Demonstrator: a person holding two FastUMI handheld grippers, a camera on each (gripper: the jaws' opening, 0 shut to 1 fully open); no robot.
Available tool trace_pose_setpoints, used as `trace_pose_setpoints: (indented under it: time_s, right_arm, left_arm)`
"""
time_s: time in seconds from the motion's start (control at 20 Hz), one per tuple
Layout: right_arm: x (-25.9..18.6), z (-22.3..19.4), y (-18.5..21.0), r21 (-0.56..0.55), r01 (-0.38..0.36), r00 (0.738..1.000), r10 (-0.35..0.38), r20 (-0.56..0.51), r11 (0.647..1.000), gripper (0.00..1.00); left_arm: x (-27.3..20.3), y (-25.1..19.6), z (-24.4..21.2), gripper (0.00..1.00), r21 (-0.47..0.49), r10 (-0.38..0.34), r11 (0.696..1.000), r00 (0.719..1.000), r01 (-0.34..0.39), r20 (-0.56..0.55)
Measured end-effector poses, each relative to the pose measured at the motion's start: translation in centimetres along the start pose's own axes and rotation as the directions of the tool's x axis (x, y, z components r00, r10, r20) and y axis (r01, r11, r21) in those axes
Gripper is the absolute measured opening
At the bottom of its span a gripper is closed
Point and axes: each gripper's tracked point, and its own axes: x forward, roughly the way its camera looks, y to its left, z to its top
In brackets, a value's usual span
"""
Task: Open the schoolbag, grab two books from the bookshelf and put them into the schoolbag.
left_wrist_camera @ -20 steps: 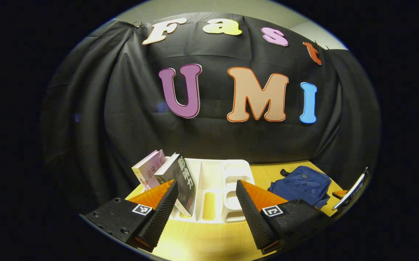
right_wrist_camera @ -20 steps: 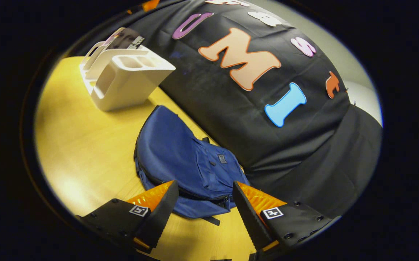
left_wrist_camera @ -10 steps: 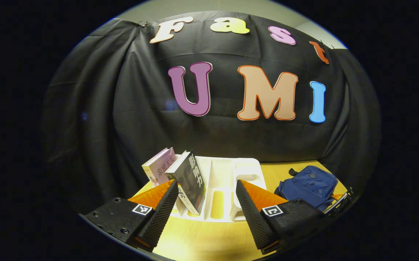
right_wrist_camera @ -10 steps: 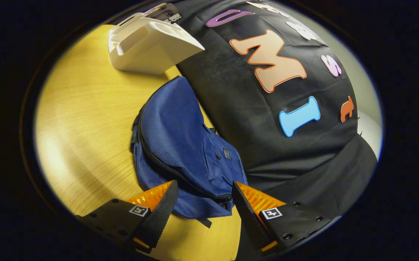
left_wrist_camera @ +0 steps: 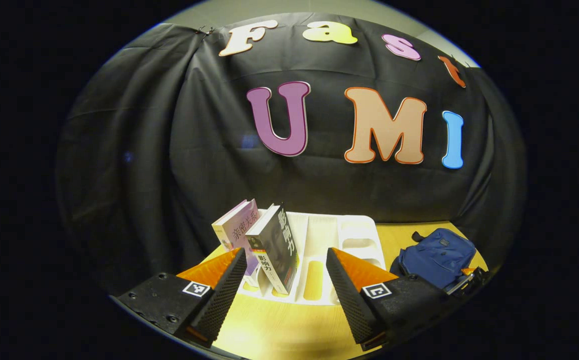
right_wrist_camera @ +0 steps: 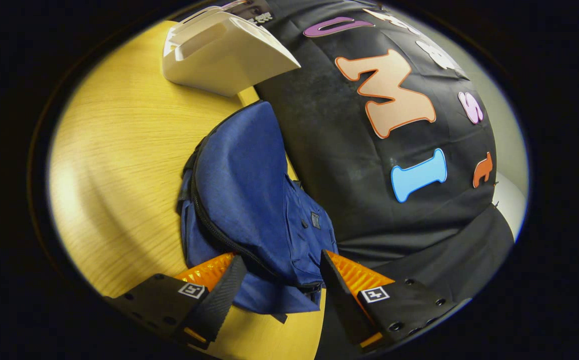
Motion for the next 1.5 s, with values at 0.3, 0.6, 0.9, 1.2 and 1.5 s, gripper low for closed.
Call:
trace_pose_setpoints:
  time_s: [0.3,0.6,0.9,1.2,1.5]
  right_arm:
    - [2.2,1.7,-1.4,0.025,0.036,0.999,-0.037,0.018,0.999,0.96]
    - [4.1,2.2,-0.4,0.002,0.012,1.000,-0.012,0.011,1.000,0.70]
    - [5.0,1.9,-0.3,-0.008,0.019,1.000,-0.019,-0.005,1.000,0.26]
    - [4.7,2.5,-1.3,0.020,0.044,0.999,-0.044,-0.021,0.999,0.09]
    - [5.0,3.2,-4.1,0.093,0.077,0.997,-0.074,-0.031,0.993,0.09]
  left_arm:
    - [0.1,0.7,-0.2,0.91,0.000,0.017,1.000,1.000,-0.017,-0.004]
    - [0.5,1.1,-0.4,0.94,-0.002,0.025,1.000,1.000,-0.025,-0.015]
    - [0.8,1.3,-0.5,0.94,-0.005,0.025,1.000,0.999,-0.025,-0.022]
    - [1.3,2.1,-0.9,0.90,-0.008,0.028,1.000,0.999,-0.028,-0.043]
    - [3.5,3.2,-1.5,0.94,-0.016,0.023,1.000,0.995,-0.025,-0.095]
